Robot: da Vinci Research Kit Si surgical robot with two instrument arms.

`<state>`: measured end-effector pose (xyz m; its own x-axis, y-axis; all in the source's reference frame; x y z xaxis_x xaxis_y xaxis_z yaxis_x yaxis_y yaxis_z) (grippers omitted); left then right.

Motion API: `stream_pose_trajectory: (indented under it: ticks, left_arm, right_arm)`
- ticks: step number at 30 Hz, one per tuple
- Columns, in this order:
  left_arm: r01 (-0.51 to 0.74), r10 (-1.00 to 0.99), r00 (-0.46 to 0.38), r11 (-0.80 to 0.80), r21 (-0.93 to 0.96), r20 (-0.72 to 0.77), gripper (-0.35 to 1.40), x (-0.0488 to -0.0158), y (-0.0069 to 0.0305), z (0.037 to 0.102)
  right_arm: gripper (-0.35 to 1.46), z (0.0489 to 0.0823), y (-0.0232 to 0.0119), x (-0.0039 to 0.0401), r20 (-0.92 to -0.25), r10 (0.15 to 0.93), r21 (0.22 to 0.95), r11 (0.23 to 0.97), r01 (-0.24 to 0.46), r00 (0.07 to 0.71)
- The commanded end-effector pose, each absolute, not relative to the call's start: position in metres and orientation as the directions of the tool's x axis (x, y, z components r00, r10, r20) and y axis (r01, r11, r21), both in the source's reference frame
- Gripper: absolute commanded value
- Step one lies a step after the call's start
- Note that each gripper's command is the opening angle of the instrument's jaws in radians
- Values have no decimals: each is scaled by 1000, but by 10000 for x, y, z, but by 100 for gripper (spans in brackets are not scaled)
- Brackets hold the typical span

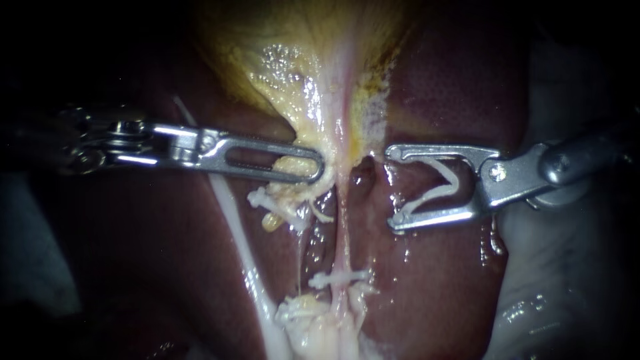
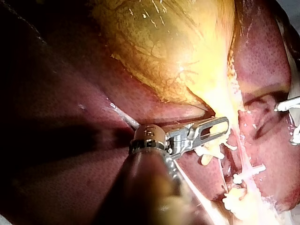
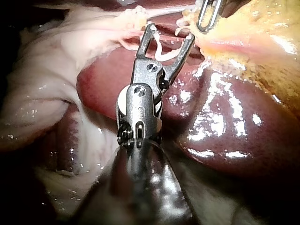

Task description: Clipping second clip right tube

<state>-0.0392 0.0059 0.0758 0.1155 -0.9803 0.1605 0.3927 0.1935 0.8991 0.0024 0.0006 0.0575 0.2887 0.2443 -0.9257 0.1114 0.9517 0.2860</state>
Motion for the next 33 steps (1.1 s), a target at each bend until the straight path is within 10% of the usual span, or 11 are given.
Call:
stream_pose_trajectory:
  ticks: [1,15,33]
  left_arm:
    - [389,-980,117,193,901,159,-35,-389,60,754]
    - [408,-985,84,170,897,149,-35,-335,79,695]
    - [410,-986,78,169,896,151,-35,-340,76,695]
  right_arm:
    - [50,575,6,25,-926,244,286,952,111,289]
    - [50,579,0,31,-913,279,319,943,94,297]
    - [49,652,-64,97,-645,650,709,705,-3,402]
